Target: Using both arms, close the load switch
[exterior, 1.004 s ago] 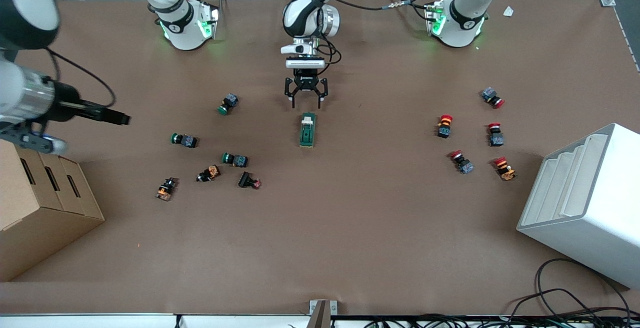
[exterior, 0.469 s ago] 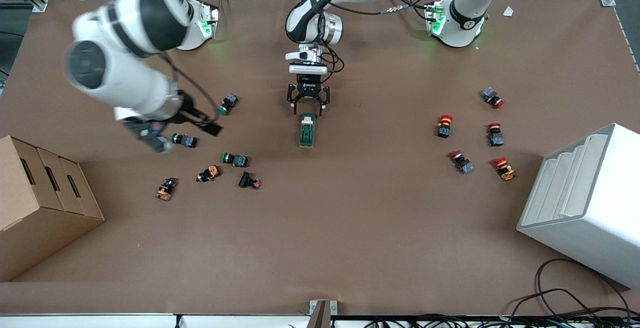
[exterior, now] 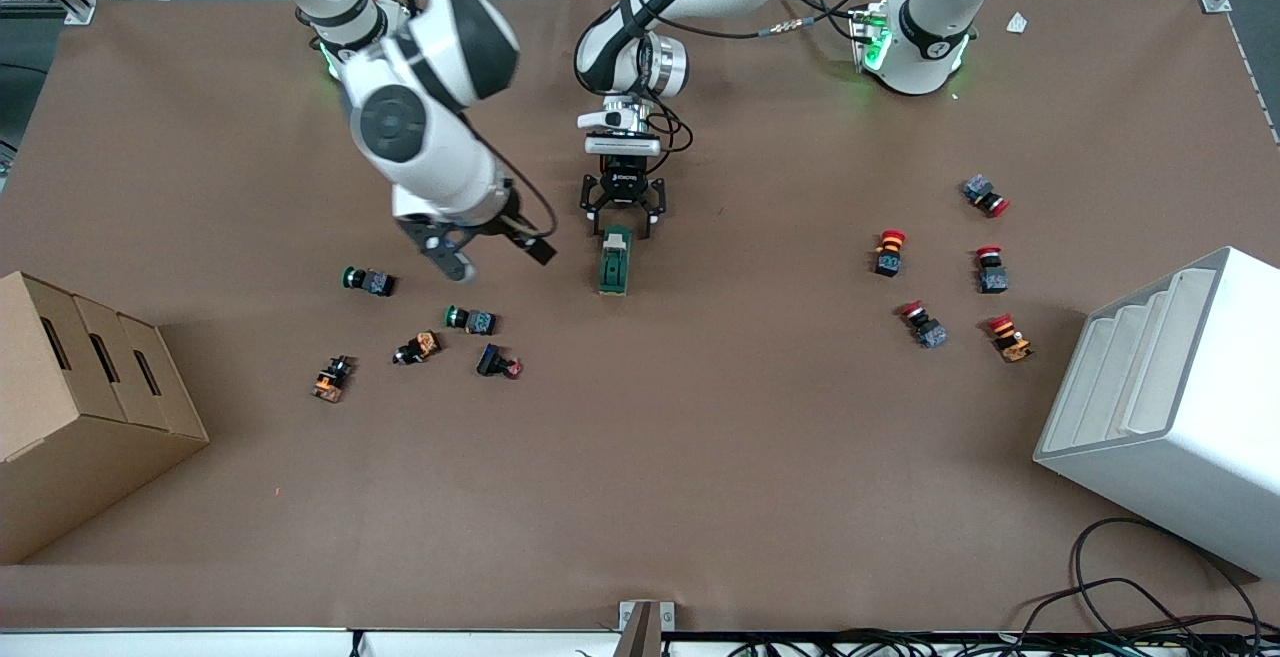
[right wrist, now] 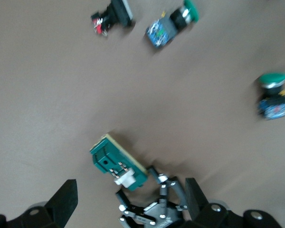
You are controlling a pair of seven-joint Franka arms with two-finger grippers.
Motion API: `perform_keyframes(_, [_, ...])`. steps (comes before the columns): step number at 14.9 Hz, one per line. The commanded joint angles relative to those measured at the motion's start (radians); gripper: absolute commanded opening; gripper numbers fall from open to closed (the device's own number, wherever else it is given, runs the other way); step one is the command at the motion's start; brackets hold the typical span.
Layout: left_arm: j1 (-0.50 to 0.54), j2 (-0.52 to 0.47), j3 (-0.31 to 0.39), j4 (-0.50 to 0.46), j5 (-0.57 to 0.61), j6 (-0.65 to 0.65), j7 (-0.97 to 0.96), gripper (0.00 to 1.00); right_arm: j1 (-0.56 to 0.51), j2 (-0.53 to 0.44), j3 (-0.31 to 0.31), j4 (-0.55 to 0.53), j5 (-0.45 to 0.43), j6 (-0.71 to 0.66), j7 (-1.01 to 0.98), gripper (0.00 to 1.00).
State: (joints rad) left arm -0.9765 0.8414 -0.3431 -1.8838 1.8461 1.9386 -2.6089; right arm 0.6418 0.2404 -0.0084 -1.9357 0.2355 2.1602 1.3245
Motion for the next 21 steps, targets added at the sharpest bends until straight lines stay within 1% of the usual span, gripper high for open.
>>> perform_keyframes(1, [-0.005, 0.021, -0.002, 0.017, 0.022, -0.016, -0.014, 1.00, 0.090, 0.075, -0.013, -0.006, 0.022, 0.120, 0.119, 1.00])
perform_keyframes(4, [-0.005, 0.027, 0.000, 0.017, 0.028, -0.016, -0.014, 1.00, 0.147, 0.146, -0.013, -0.005, 0.021, 0.217, 0.197, 1.00])
perform_keyframes(8, [-0.011, 0.036, -0.002, 0.026, 0.027, -0.016, -0.013, 1.00, 0.170, 0.203, -0.013, -0.005, 0.021, 0.289, 0.206, 1.00])
perform_keyframes(13, [-0.011, 0.036, -0.002, 0.026, 0.027, -0.016, -0.014, 1.00, 0.174, 0.249, -0.013, -0.005, 0.019, 0.351, 0.191, 1.00])
perform_keyframes(17, [-0.011, 0.036, -0.002, 0.026, 0.027, -0.016, -0.014, 0.99, 0.202, 0.286, -0.013, -0.005, 0.016, 0.409, 0.185, 1.00])
perform_keyframes(21, [-0.011, 0.034, -0.002, 0.026, 0.027, -0.027, -0.019, 0.99, 0.217, 0.296, -0.013, -0.006, 0.011, 0.417, 0.118, 1.00])
